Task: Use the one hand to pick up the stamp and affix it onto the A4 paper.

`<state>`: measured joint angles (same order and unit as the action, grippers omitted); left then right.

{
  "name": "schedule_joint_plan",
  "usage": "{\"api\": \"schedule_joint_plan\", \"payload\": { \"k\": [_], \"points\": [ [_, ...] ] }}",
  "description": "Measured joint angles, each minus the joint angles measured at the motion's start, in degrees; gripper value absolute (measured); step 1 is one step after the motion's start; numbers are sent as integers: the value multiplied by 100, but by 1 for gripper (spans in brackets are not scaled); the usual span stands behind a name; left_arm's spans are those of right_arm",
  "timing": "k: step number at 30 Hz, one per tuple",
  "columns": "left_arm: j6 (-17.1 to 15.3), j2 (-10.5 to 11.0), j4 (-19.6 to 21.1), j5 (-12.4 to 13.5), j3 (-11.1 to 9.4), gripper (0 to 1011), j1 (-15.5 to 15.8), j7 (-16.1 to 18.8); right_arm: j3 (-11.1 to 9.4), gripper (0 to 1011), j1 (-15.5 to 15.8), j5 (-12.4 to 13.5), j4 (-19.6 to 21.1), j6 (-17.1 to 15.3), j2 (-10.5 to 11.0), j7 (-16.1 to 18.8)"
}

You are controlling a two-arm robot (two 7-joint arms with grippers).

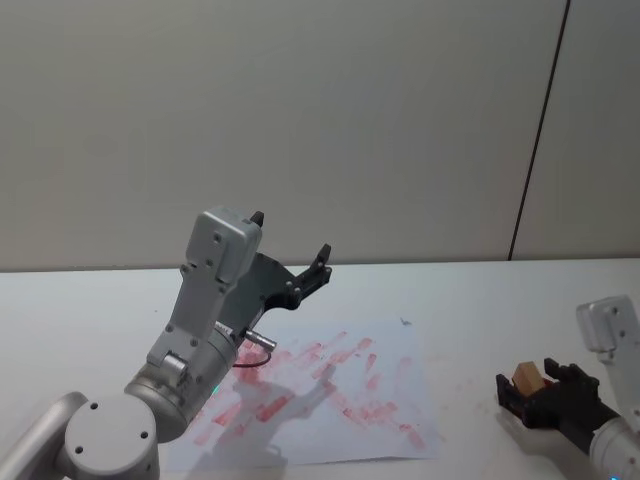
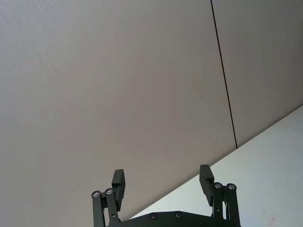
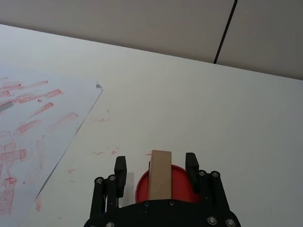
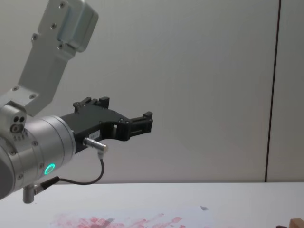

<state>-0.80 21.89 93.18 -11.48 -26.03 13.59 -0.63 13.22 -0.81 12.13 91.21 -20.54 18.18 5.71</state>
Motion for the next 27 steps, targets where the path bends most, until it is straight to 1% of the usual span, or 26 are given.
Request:
{"api": "schedule_joint_plan", "payload": {
  "k": [3, 6, 8, 10, 11, 14, 15, 16, 18, 19, 27],
  "points": [
    [0, 0, 0, 0, 0, 1001, 0, 0, 6, 679, -22, -18, -25, -5, -14, 15],
    [0, 0, 0, 0, 0, 1001, 0, 0, 11, 598, -40, -30, -47, -9, -24, 26],
    [0, 0, 0, 0, 0, 1001, 0, 0, 13, 518, -47, -36, -55, -10, -29, 31],
    [0, 0, 0, 0, 0, 1001, 0, 0, 16, 480, -55, -43, -68, -12, -34, 38],
    [0, 0, 0, 0, 0, 1001, 0, 0, 17, 418, -62, -46, -72, -13, -37, 42],
    [0, 0, 0, 0, 0, 1001, 0, 0, 19, 358, -68, -50, -80, -15, -41, 46],
    [0, 0, 0, 0, 0, 1002, 0, 0, 20, 303, -70, -52, -83, -15, -43, 47],
    [0, 0, 0, 0, 0, 1001, 0, 0, 21, 276, -74, -55, -87, -16, -45, 50],
    [0, 0, 0, 0, 0, 1001, 0, 0, 21, 248, -78, -57, -91, -16, -47, 53],
    [0, 0, 0, 0, 0, 1001, 0, 0, 22, 217, -79, -59, -92, -16, -48, 55],
    [0, 0, 0, 0, 0, 1001, 0, 1, 15, 218, -79, -76, -65, 48, -42, 81]
  ]
}}
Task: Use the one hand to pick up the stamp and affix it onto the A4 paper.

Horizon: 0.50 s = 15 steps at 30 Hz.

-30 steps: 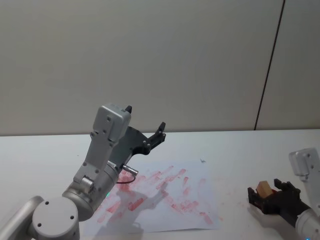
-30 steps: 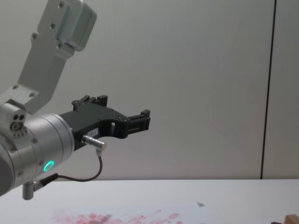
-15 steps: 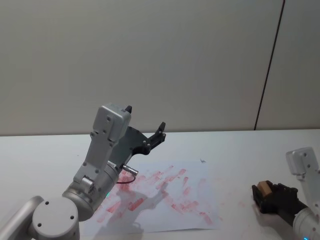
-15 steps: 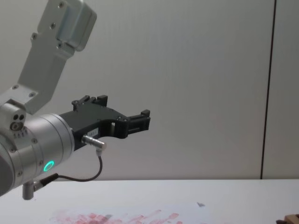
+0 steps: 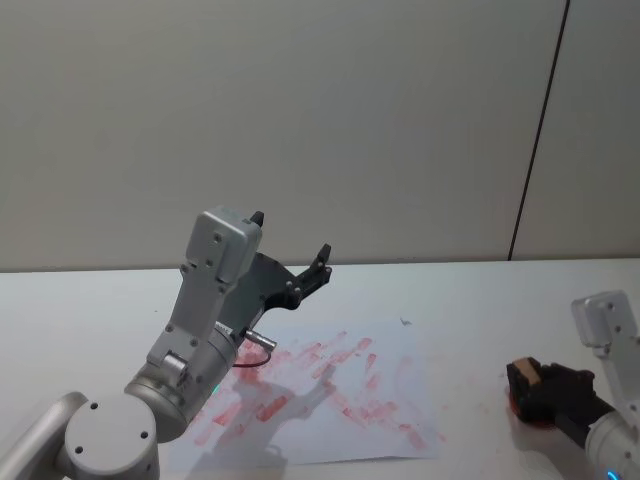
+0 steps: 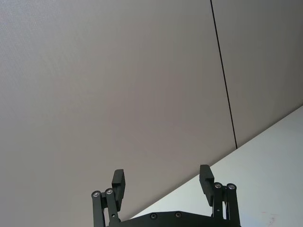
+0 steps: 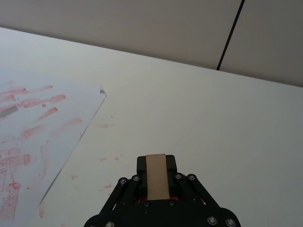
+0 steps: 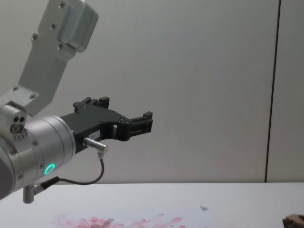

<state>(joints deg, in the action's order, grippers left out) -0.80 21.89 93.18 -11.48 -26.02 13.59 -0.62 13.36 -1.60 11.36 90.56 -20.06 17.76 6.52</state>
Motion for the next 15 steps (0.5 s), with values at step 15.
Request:
{"api": "schedule_joint_plan", "payload": {
  "k": [15],
  "points": [
    [0, 0, 0, 0, 0, 1001, 0, 0, 94, 217, -285, -22, 259, 373, -203, 447]
  ]
}}
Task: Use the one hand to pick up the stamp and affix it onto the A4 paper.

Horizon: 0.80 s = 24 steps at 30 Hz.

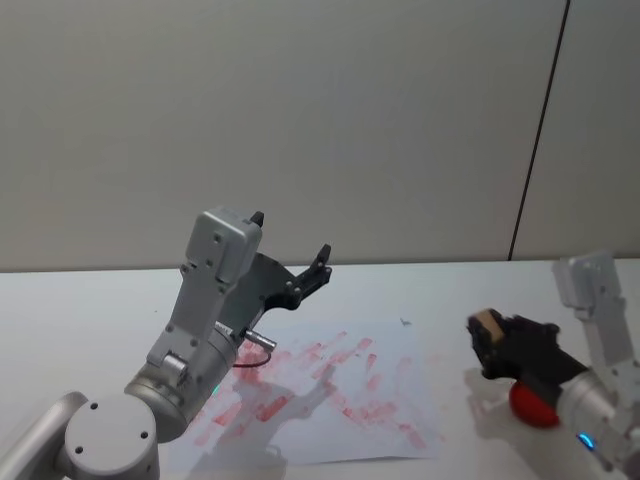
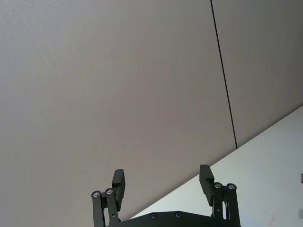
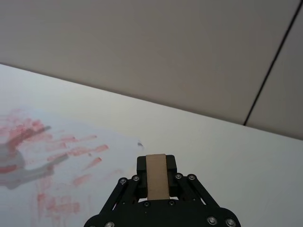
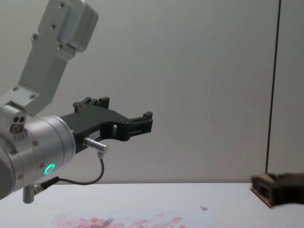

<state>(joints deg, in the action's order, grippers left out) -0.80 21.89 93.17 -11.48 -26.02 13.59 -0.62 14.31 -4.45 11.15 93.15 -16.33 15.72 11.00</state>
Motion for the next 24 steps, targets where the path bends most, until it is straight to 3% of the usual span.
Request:
{"api": "schedule_joint_plan", "payload": {
  "k": [11, 24],
  "points": [
    [0, 0, 0, 0, 0, 1001, 0, 0, 219, 218, -359, -1, -147, -29, -359, 480],
    [0, 0, 0, 0, 0, 1001, 0, 0, 627, 218, -973, -412, -1226, -349, -901, 1235]
  ]
}}
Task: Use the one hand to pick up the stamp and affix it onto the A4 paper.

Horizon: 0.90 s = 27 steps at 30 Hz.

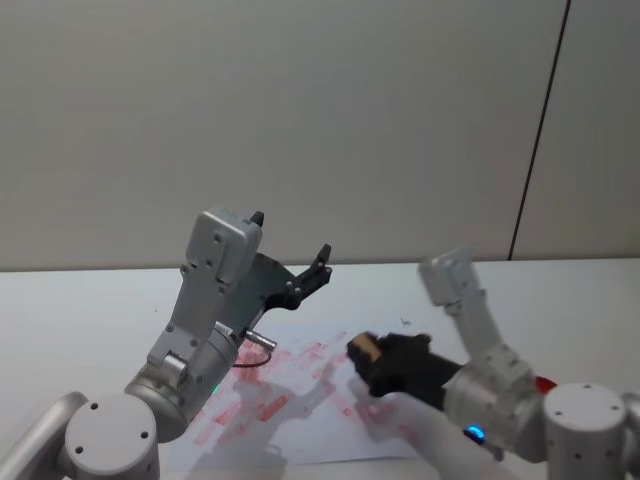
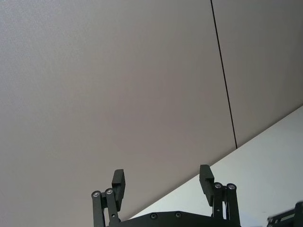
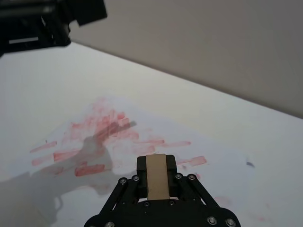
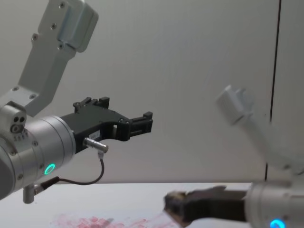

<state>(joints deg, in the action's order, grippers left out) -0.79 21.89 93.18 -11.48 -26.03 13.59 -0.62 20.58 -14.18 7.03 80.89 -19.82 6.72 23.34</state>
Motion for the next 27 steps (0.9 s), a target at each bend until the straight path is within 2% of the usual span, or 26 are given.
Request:
{"api": "schedule_joint_plan", "payload": {
  "k": [10, 18, 27],
  "points": [
    [0, 0, 0, 0, 0, 1001, 0, 0, 266, 218, -391, -457, -895, -109, -309, 378],
    [0, 0, 0, 0, 0, 1002, 0, 0, 347, 218, -556, -645, -1218, -91, -414, 500],
    [0, 0, 0, 0, 0, 1001, 0, 0, 368, 217, -597, -700, -1311, 18, -430, 521]
  ]
}}
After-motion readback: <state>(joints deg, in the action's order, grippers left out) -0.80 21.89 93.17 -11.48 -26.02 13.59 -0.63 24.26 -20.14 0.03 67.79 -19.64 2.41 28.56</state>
